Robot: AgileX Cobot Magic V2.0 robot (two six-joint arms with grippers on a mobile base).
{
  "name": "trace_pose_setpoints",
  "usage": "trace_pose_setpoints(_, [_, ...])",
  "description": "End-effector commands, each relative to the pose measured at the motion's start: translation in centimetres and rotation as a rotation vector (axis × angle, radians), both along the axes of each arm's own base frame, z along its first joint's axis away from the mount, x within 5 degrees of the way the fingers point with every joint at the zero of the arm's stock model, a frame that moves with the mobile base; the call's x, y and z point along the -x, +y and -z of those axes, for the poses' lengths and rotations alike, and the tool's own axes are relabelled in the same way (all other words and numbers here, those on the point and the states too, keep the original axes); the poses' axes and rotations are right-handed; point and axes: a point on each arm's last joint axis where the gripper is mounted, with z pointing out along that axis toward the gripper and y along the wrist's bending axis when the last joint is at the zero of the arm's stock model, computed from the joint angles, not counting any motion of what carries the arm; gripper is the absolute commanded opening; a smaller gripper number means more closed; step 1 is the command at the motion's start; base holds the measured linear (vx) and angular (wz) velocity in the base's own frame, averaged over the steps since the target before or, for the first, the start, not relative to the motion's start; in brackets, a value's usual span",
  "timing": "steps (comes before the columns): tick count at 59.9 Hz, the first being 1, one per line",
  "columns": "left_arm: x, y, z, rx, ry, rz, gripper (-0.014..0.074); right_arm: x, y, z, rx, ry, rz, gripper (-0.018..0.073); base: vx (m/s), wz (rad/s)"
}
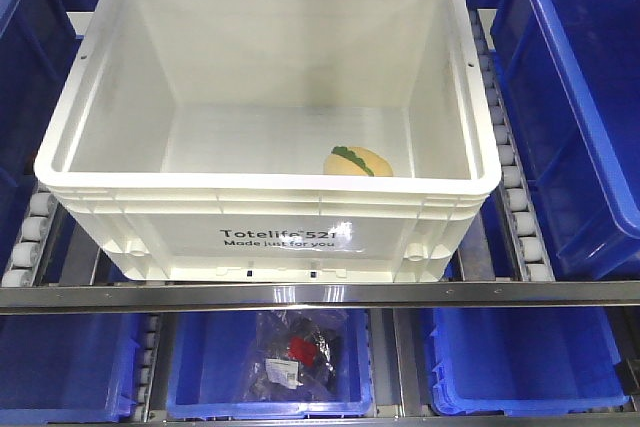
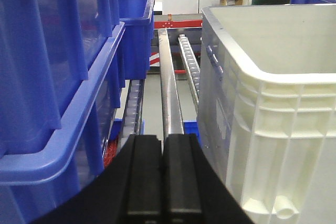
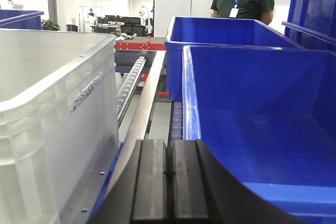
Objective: Place moving items into box and shelve
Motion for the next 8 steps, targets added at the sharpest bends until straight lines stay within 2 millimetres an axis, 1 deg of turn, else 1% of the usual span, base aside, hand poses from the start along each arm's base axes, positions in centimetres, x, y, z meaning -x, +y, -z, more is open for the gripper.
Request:
trace_pose_setpoints(1, [0.03, -0.06, 0.03, 0.008, -0.075, 0.006, -0.0013, 0.10, 0.03, -0.13, 0.003, -0.080, -0.004, -0.0016, 0.00, 0.00])
trace_pose_setpoints(8, [0.03, -0.06, 0.03, 0.008, -0.075, 0.006, -0.0013, 0.10, 0.03, -0.13, 0.003, -0.080, -0.004, -0.0016, 0.00, 0.00])
